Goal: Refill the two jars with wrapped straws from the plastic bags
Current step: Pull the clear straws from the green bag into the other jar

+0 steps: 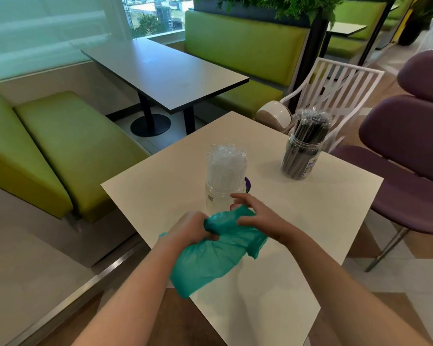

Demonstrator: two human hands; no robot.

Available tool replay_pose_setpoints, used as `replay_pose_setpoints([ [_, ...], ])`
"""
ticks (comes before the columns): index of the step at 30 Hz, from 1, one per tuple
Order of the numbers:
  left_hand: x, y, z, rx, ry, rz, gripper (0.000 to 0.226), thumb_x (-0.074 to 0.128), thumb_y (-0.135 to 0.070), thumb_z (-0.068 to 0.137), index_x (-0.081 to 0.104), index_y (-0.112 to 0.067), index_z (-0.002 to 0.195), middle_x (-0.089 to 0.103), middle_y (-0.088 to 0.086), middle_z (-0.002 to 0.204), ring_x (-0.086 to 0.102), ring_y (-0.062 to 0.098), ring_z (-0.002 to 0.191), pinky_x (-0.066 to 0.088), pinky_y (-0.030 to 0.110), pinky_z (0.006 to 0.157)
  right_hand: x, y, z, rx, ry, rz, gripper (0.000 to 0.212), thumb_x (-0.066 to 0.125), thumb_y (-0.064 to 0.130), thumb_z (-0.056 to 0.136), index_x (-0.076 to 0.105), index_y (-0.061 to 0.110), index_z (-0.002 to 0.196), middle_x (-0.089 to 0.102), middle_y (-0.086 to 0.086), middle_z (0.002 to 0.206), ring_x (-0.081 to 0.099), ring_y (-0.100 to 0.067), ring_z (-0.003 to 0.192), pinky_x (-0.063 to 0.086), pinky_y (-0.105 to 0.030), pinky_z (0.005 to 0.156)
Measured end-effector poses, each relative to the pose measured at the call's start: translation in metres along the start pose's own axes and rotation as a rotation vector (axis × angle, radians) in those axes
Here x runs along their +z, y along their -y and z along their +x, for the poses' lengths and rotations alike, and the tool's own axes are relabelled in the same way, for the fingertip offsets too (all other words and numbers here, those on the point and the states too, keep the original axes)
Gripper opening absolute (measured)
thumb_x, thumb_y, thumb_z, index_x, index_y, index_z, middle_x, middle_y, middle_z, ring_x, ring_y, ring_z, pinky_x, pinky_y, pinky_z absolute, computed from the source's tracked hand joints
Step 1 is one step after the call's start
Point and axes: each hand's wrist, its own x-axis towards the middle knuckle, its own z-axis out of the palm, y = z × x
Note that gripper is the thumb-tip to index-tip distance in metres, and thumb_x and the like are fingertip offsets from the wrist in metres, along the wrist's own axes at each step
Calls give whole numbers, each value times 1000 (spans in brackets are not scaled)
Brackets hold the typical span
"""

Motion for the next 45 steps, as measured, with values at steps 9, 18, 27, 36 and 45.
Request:
replay_pose_setpoints([
  [9,-11,11,-3,-60,-80,-175,19,79,-32,78,77,-21,92,67,-4,71,57,9,66,40,20,56,-23,-19,3,11,-391,127,11,80,15,78,71,15,84,69,2,85,61,-12,84,47,-13,70],
  [18,-4,6,-10,-82,-31,-596,29,80,-26,79,72,-18,105,75,0,96,71,17,86,57,33,83,19,-46,-11,294,29,494,93,90,26,65,31,31,138,60,7,128,64,-23,109,52,-50,86],
  [27,2,18,-14,-104,-21,-691,39,80,-13,79,64,-20,114,73,-2,104,69,16,94,55,31,86,-11,-51,-9,183,-335,1184,22,48,-6,91,64,6,100,66,-8,86,59,-14,66,53,-21,62],
  [36,11,6,-7,-89,-59,-734,40,53,14,86,72,-21,84,69,5,90,64,22,86,53,33,82,8,-60,-2,471,-236,1138,75,26,76,89,58,17,123,60,-9,119,54,-29,113,45,-43,97],
  [45,12,-5,-6,-42,-118,-630,70,27,28,72,75,-22,62,66,1,114,62,25,107,54,35,89,11,-28,3,150,121,118,89,83,23,74,34,33,147,45,11,137,49,-11,124,39,-25,105],
])
